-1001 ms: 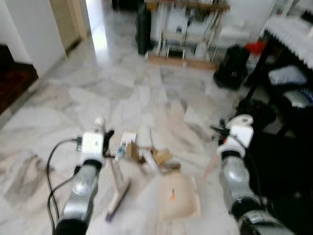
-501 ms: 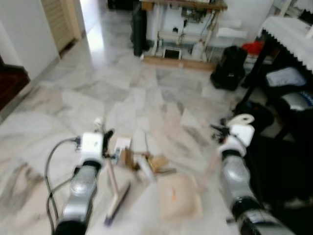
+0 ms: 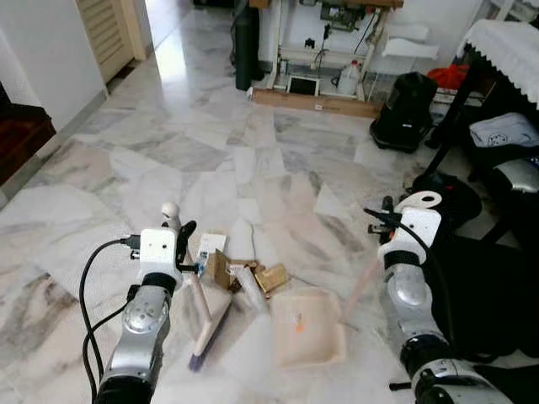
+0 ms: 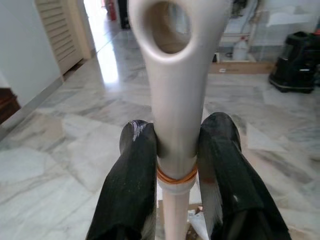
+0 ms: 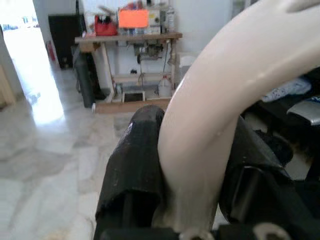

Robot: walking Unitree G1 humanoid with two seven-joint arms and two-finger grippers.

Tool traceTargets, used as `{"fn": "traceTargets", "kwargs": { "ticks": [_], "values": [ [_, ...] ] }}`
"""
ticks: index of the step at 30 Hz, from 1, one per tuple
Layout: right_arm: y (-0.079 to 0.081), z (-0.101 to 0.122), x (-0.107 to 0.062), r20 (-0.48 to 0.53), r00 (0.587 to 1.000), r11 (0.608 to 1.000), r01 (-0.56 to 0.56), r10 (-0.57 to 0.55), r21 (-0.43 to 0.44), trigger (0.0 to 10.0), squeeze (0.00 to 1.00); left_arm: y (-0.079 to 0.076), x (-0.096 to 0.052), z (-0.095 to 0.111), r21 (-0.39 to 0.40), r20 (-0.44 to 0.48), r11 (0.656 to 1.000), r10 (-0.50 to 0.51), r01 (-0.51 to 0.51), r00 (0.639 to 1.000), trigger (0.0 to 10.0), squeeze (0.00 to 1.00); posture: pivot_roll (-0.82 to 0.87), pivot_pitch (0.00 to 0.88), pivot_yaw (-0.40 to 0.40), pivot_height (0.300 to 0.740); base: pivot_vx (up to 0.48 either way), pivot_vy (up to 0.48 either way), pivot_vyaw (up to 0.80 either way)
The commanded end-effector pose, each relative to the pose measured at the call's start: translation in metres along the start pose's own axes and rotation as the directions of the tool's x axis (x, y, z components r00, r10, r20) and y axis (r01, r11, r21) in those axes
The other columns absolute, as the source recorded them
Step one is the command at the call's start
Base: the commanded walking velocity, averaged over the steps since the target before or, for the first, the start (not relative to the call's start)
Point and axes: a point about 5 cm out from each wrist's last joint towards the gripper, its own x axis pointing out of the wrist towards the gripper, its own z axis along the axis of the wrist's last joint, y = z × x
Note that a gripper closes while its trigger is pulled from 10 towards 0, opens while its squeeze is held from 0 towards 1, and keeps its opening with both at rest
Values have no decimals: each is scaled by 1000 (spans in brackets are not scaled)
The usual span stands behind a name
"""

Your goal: Sweep floor

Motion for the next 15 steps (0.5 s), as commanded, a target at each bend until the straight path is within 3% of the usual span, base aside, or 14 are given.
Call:
{"fn": "traceTargets", "kwargs": {
  "ticks": [1,15],
  "values": [
    [-4,21,11,99,995,1000,14,-13,-1,10000,0,2,2,13,1,69,1000,-1,1,998,10000,0,10,33,-54,740,0,0,0],
    [4,18,8,87,996,1000,-11,11,3,10000,0,3,2,11,23,53,1000,2,-3,999,10000,0,14,36,-52,740,0,0,0]
  ]
}}
